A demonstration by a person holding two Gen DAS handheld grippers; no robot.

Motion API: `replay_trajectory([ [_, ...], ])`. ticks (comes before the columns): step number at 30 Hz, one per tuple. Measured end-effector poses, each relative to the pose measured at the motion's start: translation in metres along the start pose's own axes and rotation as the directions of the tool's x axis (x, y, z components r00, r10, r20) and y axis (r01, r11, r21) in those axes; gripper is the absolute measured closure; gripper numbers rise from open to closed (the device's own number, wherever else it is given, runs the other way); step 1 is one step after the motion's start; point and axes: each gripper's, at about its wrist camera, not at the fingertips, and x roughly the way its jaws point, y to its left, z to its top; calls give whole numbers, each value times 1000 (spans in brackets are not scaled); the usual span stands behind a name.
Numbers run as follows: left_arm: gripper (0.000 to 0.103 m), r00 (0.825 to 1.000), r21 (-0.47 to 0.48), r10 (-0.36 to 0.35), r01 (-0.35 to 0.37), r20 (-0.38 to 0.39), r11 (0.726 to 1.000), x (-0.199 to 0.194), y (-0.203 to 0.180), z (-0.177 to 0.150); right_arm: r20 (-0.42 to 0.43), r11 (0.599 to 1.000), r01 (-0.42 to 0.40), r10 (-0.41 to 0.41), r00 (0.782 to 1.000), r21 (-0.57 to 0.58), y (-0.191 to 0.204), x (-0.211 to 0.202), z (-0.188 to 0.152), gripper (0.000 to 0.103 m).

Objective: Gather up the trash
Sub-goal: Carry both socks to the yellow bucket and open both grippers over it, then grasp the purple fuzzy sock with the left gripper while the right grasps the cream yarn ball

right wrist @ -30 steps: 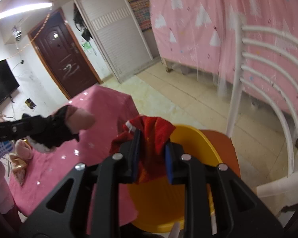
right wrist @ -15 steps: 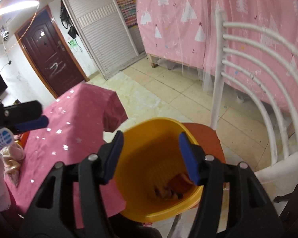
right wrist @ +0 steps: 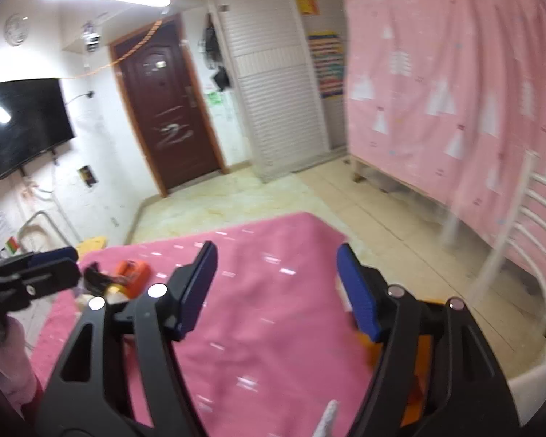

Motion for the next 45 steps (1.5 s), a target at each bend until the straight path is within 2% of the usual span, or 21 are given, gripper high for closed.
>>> replay_trajectory([
  [5, 31, 994, -26, 110, -110, 11, 994, -25, 65, 0, -39, 995, -97, 96, 995, -24, 50, 34, 13, 37],
  [9, 31, 979, -75, 205, -204, 4, 976, -38, 109, -1, -95, 984, -169, 163, 982, -59, 84, 59, 14, 33],
  [13, 31, 948, -155, 315, -317, -34, 936, -39, 154, -10, -162, 963, -262, 250, 954, -57, 100, 78, 5, 31],
  [17, 31, 920, -243, 380, -391, -92, 888, -32, 192, -23, -233, 941, -333, 311, 921, -62, 109, 93, -5, 31],
  [20, 31, 910, -312, 395, -415, -128, 854, -30, 219, -34, -281, 918, -392, 360, 889, -63, 111, 95, -14, 23],
  [25, 31, 909, -390, 370, -416, -191, 822, -15, 245, -54, -338, 892, -446, 398, 853, -76, 115, 93, -31, 22],
  [27, 31, 917, -409, 342, -398, -206, 821, -5, 250, -58, -352, 883, -463, 409, 842, -80, 117, 94, -36, 22],
  [30, 31, 914, -382, 342, -403, -220, 832, 10, 243, -65, -373, 871, -484, 424, 825, -81, 123, 96, -44, 22],
  [32, 31, 908, -358, 346, -413, -238, 837, 22, 239, -66, -388, 873, -481, 416, 823, -85, 127, 102, -48, 22],
  [33, 34, 911, -346, 340, -405, -233, 846, 27, 236, -66, -398, 873, -481, 412, 820, -86, 129, 104, -52, 22],
  [35, 50, 906, -328, 352, -416, -237, 848, 32, 233, -68, -416, 872, -482, 408, 813, -88, 133, 109, -57, 22],
  [37, 76, 910, -332, 332, -402, -248, 854, 37, 231, -71, -430, 870, -483, 403, 808, -94, 139, 112, -61, 22],
  [40, 82, 914, -329, 328, -394, -238, 858, 36, 229, -73, -439, 872, -478, 390, 810, -106, 145, 115, -64, 22],
  [45, 84, 928, -340, 310, -365, -207, 867, 26, 228, -80, -461, 878, -467, 373, 805, -107, 149, 122, -68, 24],
])
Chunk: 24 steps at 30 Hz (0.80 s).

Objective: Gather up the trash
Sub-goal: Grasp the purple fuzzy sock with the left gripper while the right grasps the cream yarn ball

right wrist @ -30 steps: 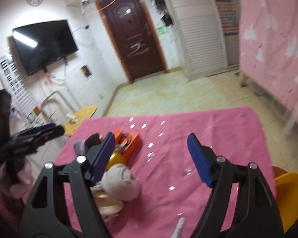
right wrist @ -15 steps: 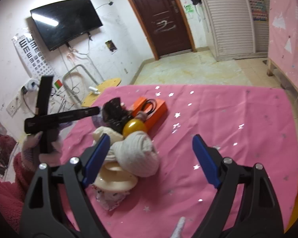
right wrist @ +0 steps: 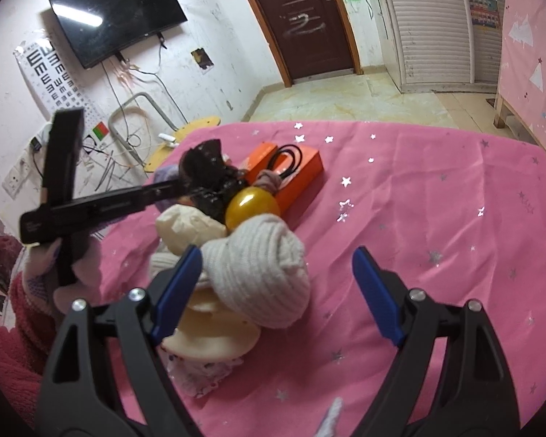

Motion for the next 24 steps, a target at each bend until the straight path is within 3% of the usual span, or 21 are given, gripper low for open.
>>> replay_trajectory([
  [2, 84, 1000, -5, -14, 14, 3, 1000, -5, 2, -2, -10, 1000, -6, 6, 1000, -5, 2, 3, 0, 36],
  [4, 84, 1000, -2, -20, 20, 13, 1000, -12, 5, -5, -4, 1000, -27, 27, 1000, -7, 5, 2, -1, 53],
  [6, 84, 999, 5, -20, 20, 28, 1000, -20, 5, -6, 10, 1000, -16, 16, 1000, -10, 7, -1, -2, 57],
  [14, 84, 996, 28, -22, 20, 87, 999, -50, 1, -10, 86, 1000, -10, 9, 996, 14, 1, -30, -3, 61],
  [24, 84, 989, 98, -76, 64, 124, 993, -72, -45, -4, 203, 998, 25, -34, 978, 49, -19, -81, -6, 61],
])
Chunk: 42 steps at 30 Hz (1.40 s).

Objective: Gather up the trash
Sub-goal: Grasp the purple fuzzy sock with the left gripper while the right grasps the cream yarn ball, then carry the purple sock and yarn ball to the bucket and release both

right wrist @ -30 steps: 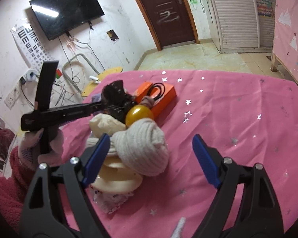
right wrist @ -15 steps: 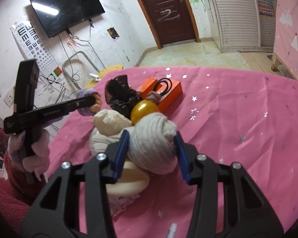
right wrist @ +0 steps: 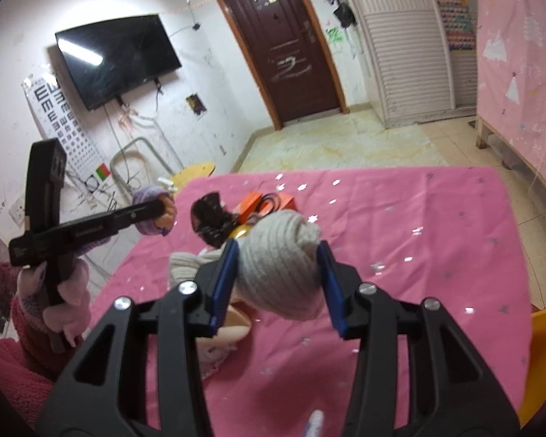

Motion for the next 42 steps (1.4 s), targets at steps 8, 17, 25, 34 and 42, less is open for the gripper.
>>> replay_trajectory([
  [8, 83, 997, 84, -77, 77, -1, 994, 0, -58, 5, 80, 997, 47, -51, 995, 55, -30, -43, -5, 61],
  [17, 83, 988, 141, -150, 152, -21, 978, 8, -111, 5, 129, 986, 119, -133, 983, 117, -65, -83, -10, 61],
  [25, 83, 963, 225, -253, 269, -97, 936, 19, -178, 0, 181, 956, 190, -232, 956, 222, -108, -125, -30, 60],
  [34, 83, 903, 344, -383, 429, -196, 835, 29, -277, -27, 186, 893, 311, -383, 905, 326, -155, -169, -63, 60],
  [42, 83, 862, 403, -423, 505, -279, 763, 45, -347, -46, 138, 829, 407, -487, 862, 384, -188, -190, -94, 60],
])
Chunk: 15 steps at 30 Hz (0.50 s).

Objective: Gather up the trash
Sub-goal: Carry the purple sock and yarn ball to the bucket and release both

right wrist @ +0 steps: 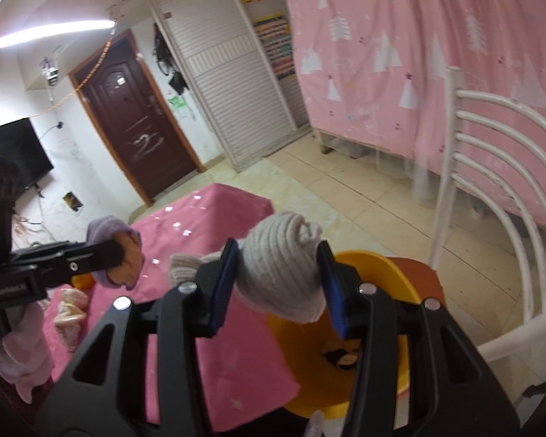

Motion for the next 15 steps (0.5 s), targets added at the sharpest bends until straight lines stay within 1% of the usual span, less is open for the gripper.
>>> replay_trajectory([
  [3, 83, 1000, 8, -22, 22, -21, 1000, 13, -10, 5, -5, 1000, 15, -15, 1000, 27, -16, 1, -5, 59],
  [5, 77, 999, 19, -34, 35, -38, 999, 24, -20, 10, -6, 999, 10, -10, 1000, 46, -20, 1, -7, 59],
  [6, 68, 998, 25, -41, 43, -48, 999, 27, -23, 12, -7, 999, 8, -8, 1000, 52, -23, 1, -8, 59],
  [7, 53, 998, 32, -44, 45, -50, 998, 31, -28, 14, -9, 999, 12, -12, 1000, 52, -25, 1, -9, 59],
  [9, 41, 999, 32, -33, 34, -37, 999, 33, -33, 18, -12, 999, 21, -21, 1000, 49, -26, 1, -10, 59],
  [15, 41, 999, 17, -31, 31, -26, 999, 28, -34, 22, -17, 999, 13, -12, 1000, 47, -24, -1, -11, 59],
])
